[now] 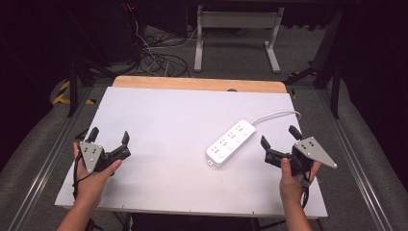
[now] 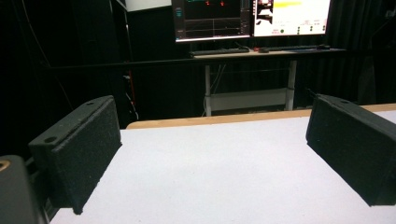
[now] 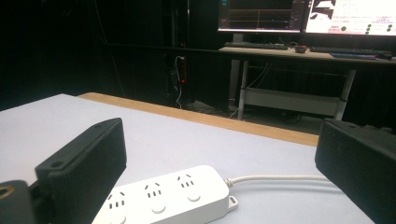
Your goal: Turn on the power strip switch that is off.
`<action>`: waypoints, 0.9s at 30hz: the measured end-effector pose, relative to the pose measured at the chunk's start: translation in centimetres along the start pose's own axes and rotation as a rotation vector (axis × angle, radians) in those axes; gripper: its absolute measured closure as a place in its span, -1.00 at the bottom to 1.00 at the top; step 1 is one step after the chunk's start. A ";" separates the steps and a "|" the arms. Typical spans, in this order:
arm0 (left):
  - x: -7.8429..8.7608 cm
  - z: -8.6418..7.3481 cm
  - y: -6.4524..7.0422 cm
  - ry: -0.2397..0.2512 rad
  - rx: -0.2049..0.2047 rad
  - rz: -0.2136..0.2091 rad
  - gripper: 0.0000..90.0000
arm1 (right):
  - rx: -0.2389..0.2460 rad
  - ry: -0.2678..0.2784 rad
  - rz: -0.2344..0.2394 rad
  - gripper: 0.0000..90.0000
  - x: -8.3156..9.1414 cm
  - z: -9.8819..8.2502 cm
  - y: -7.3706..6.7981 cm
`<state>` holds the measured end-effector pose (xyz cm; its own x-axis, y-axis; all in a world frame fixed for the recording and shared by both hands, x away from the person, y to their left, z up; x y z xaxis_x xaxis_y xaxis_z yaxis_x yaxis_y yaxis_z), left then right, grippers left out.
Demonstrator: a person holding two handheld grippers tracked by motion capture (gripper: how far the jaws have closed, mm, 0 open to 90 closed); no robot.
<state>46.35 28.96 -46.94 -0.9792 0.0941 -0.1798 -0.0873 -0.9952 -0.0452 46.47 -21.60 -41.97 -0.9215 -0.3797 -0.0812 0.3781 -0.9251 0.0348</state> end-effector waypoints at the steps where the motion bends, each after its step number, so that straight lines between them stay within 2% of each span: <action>1: 0.0 0.0 0.0 0.000 0.002 0.001 -0.91 | -0.006 0.000 0.000 -0.94 0.0 0.0 0.0; 27: 0.2 0.0 -0.1 0.001 -0.001 0.005 -0.91 | -0.003 -0.016 0.016 -0.93 -0.3 -0.2 -0.2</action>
Point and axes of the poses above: each handheld gripper's, and its own axes: x roughly backward along the jaws, z roughly out of its top, y roughly to its right, the point moved 5 cm from there along -x, roughly forward along the jaws, and after that the axes turned 9 degrees about y, right-handed, at the moved point
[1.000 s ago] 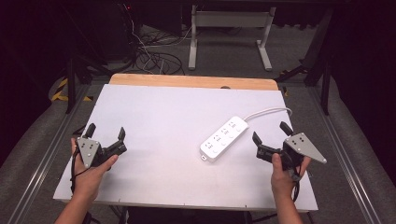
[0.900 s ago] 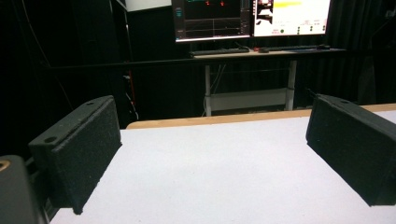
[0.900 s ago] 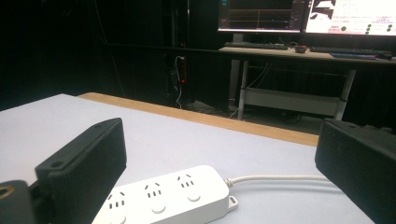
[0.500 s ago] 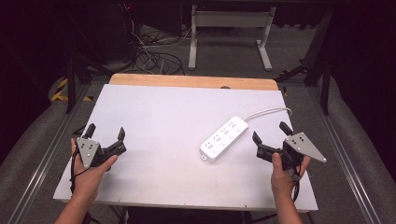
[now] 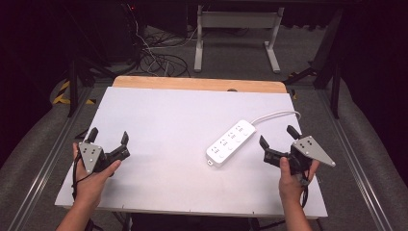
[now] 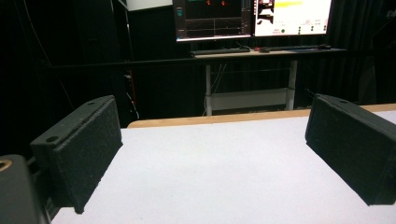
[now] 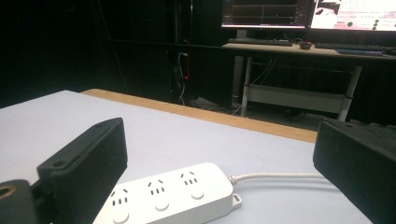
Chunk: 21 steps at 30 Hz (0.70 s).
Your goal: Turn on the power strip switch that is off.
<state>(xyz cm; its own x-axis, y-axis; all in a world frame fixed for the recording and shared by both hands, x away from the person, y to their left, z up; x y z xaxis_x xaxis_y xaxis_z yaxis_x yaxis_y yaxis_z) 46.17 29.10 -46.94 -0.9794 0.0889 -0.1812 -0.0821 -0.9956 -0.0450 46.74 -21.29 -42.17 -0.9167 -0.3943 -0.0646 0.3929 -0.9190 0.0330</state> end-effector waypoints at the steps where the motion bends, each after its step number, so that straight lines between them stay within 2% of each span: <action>1: 0.0 0.0 0.0 0.000 0.001 -0.001 -0.91 | 0.001 0.000 0.000 -0.92 0.0 0.0 0.0; 21: 0.2 0.0 -0.2 -0.003 0.003 0.005 -0.90 | 0.000 -0.009 0.008 -0.91 -0.3 -0.2 0.0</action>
Point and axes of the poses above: each handheld gripper's, and its own axes: x roughly backward along the jaws, z roughly out of its top, y roughly to its right, the point moved 5 cm from there along -x, roughly forward along the jaws, and after that the axes turned 9 degrees about y, right-handed, at the moved point
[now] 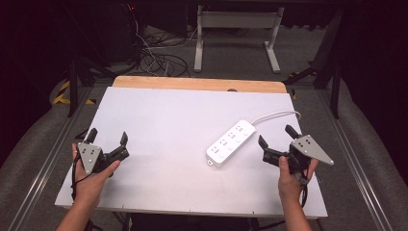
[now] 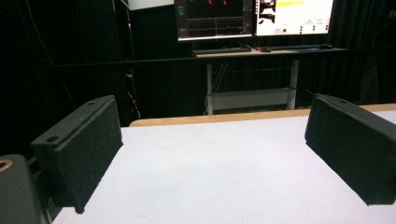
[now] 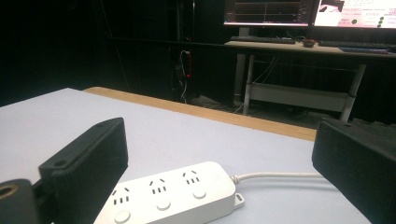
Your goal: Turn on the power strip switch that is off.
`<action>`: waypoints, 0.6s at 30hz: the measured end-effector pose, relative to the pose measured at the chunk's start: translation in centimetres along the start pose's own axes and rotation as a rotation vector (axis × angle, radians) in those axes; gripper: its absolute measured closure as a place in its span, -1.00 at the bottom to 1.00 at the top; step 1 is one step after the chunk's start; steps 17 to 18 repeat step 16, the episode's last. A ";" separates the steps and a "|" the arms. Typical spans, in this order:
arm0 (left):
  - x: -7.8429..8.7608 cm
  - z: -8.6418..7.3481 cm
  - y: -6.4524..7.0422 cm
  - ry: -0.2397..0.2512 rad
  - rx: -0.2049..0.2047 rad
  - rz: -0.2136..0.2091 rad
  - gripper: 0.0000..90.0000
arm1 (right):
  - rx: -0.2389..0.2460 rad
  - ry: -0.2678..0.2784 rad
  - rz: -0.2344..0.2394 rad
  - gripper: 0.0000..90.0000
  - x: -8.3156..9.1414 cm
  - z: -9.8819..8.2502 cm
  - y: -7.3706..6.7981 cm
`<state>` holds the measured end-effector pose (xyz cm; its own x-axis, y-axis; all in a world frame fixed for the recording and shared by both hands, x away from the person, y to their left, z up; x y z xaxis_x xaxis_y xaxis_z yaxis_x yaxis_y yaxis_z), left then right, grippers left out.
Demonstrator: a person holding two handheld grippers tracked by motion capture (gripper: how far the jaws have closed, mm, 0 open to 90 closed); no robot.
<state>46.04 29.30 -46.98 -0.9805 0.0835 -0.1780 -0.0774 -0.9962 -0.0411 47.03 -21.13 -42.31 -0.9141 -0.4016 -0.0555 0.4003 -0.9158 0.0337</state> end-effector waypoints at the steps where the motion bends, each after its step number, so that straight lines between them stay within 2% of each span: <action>1: 0.0 0.0 0.0 0.000 -0.002 -0.001 -0.90 | 0.000 -0.001 -0.001 -0.91 0.0 0.0 0.0; 18: 0.1 0.0 -0.1 -0.001 0.001 0.003 -0.90 | -0.003 -0.004 0.002 -0.90 -0.2 -0.1 0.0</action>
Point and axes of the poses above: each handheld gripper's, and its own axes: x roughly backward along the jaws, z roughly out of its top, y roughly to its right, the point moved 5 cm from there along -x, roughly forward along the jaws, and after that the axes turned 9 degrees about y, right-handed, at the moved point
